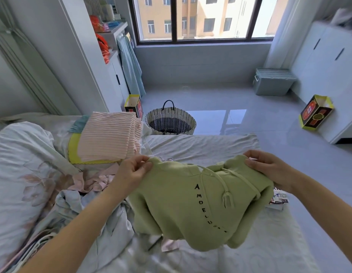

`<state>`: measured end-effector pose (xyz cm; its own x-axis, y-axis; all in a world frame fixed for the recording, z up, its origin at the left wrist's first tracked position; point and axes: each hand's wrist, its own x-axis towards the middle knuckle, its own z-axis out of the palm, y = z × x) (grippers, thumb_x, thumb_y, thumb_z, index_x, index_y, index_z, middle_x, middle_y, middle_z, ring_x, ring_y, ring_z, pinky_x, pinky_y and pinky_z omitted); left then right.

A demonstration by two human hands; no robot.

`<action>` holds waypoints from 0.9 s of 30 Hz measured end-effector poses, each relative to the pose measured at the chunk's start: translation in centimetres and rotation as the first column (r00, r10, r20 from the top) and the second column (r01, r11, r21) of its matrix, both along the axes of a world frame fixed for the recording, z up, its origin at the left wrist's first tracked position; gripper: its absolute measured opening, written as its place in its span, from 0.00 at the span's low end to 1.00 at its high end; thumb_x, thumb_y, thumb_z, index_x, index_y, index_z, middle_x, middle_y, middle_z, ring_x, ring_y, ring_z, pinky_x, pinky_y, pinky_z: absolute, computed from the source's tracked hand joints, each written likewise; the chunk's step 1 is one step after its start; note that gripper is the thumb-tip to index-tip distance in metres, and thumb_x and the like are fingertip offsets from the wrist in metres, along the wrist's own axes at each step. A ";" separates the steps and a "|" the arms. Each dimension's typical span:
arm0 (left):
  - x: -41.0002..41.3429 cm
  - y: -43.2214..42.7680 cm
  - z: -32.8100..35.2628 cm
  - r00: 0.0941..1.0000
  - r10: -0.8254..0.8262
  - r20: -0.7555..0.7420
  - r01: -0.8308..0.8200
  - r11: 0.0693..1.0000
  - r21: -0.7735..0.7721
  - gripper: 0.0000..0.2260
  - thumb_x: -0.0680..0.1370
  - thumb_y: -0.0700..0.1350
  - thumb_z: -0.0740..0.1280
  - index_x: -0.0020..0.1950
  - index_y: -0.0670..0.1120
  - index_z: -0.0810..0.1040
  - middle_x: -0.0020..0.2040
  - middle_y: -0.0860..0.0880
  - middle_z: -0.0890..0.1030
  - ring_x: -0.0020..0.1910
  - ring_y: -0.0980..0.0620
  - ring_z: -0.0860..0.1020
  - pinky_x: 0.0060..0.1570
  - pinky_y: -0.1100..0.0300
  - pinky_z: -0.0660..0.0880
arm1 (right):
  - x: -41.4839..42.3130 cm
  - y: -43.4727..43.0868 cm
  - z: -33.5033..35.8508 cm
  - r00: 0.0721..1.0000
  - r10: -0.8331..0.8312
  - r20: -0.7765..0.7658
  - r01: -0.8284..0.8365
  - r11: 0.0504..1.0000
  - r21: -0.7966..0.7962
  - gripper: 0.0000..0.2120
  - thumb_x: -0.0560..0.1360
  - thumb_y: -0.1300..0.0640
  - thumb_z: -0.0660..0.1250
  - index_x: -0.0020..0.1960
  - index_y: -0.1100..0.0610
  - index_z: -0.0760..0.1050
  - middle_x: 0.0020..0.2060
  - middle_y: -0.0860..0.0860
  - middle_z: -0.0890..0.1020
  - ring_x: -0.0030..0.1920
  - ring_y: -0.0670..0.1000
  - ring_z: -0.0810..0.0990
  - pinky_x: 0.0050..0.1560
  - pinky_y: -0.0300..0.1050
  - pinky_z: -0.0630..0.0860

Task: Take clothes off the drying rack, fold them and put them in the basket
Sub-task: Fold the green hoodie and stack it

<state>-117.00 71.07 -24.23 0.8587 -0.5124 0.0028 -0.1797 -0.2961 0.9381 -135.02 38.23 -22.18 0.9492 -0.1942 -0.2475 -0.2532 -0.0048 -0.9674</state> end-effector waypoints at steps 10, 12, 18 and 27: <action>-1.5 -0.2 1.2 0.983 -0.077 0.167 0.078 0.997 0.005 0.24 0.79 0.35 0.63 0.60 0.65 0.75 0.30 0.59 0.76 0.31 0.63 0.72 0.35 0.73 0.67 | -1.3 0.0 0.0 0.995 -0.064 0.081 0.076 0.985 -0.152 0.29 0.60 0.32 0.74 0.59 0.39 0.77 0.42 0.66 0.81 0.40 0.55 0.80 0.41 0.45 0.79; -2.2 -0.2 1.9 0.983 -0.127 0.135 0.126 0.992 0.011 0.28 0.79 0.31 0.61 0.55 0.67 0.77 0.35 0.64 0.81 0.36 0.70 0.75 0.39 0.77 0.67 | -1.7 0.8 0.8 0.995 -0.057 0.085 0.072 0.978 -0.194 0.14 0.73 0.44 0.69 0.58 0.40 0.79 0.47 0.64 0.82 0.46 0.54 0.80 0.49 0.45 0.77; -4.9 2.0 5.5 0.955 -0.282 0.090 0.276 0.958 0.074 0.31 0.76 0.30 0.63 0.54 0.71 0.73 0.38 0.67 0.81 0.36 0.68 0.77 0.36 0.76 0.69 | -4.6 2.2 2.5 0.990 0.137 0.042 -0.118 0.943 -0.310 0.28 0.78 0.76 0.54 0.52 0.49 0.84 0.57 0.45 0.82 0.60 0.47 0.79 0.57 0.37 0.76; -4.7 3.7 8.4 0.855 -0.488 -0.177 0.501 0.865 0.036 0.23 0.72 0.37 0.64 0.64 0.56 0.78 0.58 0.55 0.82 0.52 0.62 0.80 0.50 0.68 0.75 | -6.0 0.9 5.1 0.987 0.162 0.023 -0.149 0.946 -0.287 0.31 0.77 0.76 0.55 0.56 0.43 0.82 0.59 0.49 0.81 0.63 0.49 0.77 0.61 0.43 0.75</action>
